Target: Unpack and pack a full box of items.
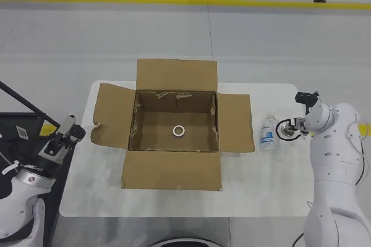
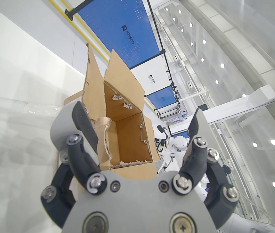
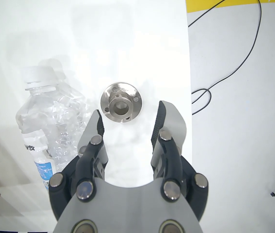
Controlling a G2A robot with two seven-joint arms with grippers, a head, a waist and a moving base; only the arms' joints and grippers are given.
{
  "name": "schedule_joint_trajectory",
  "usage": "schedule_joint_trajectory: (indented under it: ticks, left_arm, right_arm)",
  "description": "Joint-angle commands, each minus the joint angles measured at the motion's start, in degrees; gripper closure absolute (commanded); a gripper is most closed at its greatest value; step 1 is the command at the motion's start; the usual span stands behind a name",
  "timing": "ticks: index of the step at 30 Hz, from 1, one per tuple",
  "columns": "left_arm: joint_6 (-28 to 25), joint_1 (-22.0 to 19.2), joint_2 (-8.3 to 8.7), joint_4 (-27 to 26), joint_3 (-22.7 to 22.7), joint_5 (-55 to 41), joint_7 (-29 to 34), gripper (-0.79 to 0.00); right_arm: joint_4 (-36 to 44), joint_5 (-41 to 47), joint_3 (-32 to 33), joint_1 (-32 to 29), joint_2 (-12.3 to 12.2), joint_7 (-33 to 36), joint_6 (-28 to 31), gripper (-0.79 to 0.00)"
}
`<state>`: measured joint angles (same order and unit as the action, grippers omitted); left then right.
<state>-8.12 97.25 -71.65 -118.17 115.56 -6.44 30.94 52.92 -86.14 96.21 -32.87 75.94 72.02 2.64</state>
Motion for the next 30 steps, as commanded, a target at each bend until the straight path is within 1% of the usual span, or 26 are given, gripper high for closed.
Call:
schedule_joint_trajectory:
  ticks: [1, 17, 19, 23, 30]
  left_arm:
    - [0.0, 0.0, 0.0, 0.0, 0.0, 0.0, 0.0, -0.785]
    - [0.0, 0.0, 0.0, 0.0, 0.0, 0.0, 0.0, -0.785]
    - [0.0, 0.0, 0.0, 0.0, 0.0, 0.0, 0.0, -0.785]
    - [0.0, 0.0, 0.0, 0.0, 0.0, 0.0, 0.0, -0.785]
    - [0.0, 0.0, 0.0, 0.0, 0.0, 0.0, 0.0, -0.785]
  right_arm:
    - [-1.2, 0.3, -0.3, 0.4, 0.0, -0.5, -0.2, -0.382]
    - [-7.3, 2.4, -2.2, 2.6, -0.7, -2.8, -0.6, -0.366]
    - [-7.8, 2.7, -2.4, 2.8, -0.8, -3.1, -0.7, -0.348]
    - [-8.5, 3.0, -3.1, 3.2, -0.8, -3.6, -0.9, -0.277]
    - [-8.8, 3.5, -4.0, 3.4, -1.1, -4.6, -2.2, -0.274]
